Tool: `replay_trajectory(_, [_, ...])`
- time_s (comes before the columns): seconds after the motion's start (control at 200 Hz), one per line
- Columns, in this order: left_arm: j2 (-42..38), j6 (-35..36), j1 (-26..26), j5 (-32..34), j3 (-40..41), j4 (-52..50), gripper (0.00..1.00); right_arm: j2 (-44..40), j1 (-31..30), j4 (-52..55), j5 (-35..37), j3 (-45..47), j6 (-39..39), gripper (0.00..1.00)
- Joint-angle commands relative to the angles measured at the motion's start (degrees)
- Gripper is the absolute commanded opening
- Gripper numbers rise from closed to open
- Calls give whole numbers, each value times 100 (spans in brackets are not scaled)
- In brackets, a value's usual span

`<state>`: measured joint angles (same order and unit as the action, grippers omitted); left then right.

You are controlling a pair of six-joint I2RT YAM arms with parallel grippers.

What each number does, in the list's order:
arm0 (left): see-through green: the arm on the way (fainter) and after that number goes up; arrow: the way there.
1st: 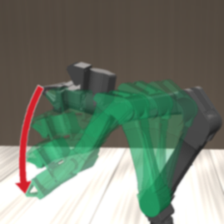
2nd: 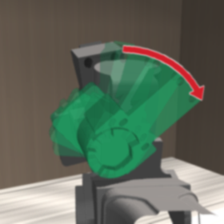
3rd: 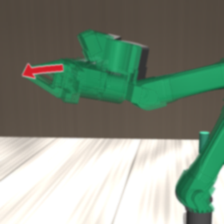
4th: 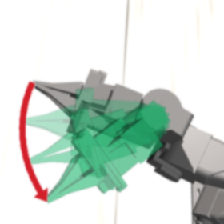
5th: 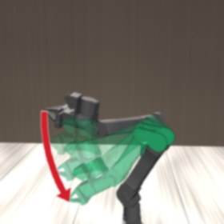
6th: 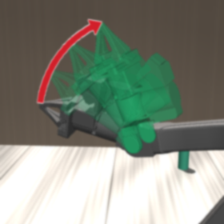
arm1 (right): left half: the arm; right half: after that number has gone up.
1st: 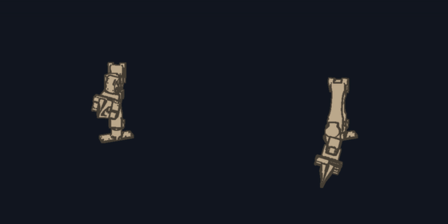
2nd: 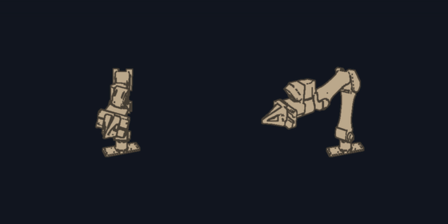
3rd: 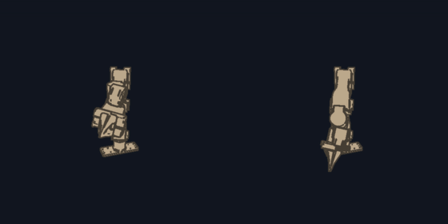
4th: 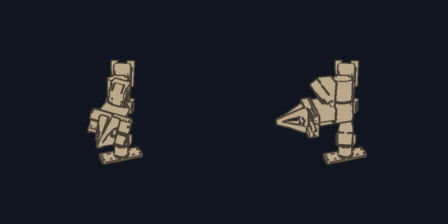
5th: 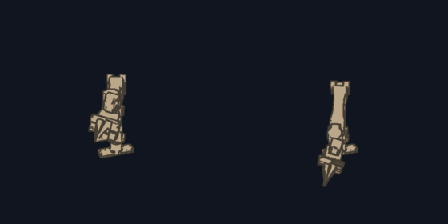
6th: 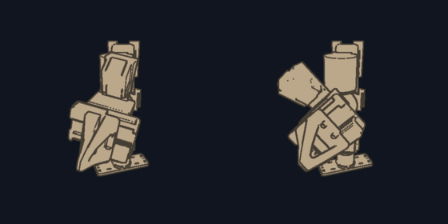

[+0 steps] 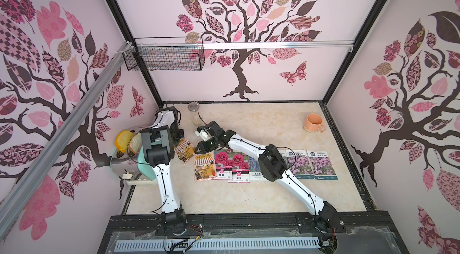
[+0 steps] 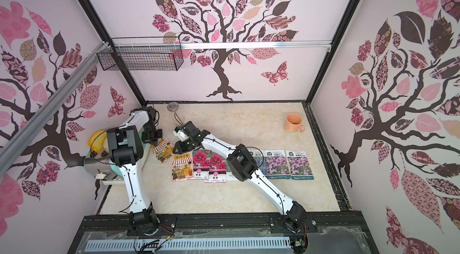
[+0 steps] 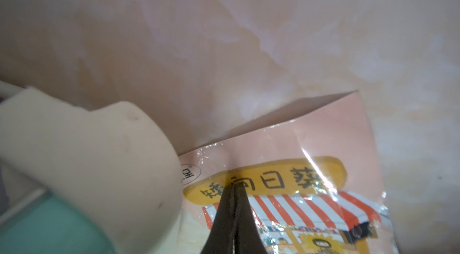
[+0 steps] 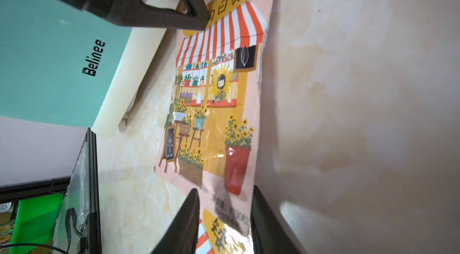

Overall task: Arrange the seed packets in a row
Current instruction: Adjust the seed packets at the center of the board.

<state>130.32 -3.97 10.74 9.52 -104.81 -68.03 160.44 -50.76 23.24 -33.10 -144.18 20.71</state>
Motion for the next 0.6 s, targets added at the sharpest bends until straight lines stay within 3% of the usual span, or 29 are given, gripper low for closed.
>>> replay_trajectory(0.0, [-131,161,-51,602,236,82,2,-301,-148,429,259,-125,-358,37])
replay_trajectory(0.245, [-490,423,-515,1015,739,482,1,-614,-104,789,1160,-189,-1047,41])
replay_trajectory(0.595, [-1226,146,-555,685,784,668,2,-803,269,462,881,-27,-951,41])
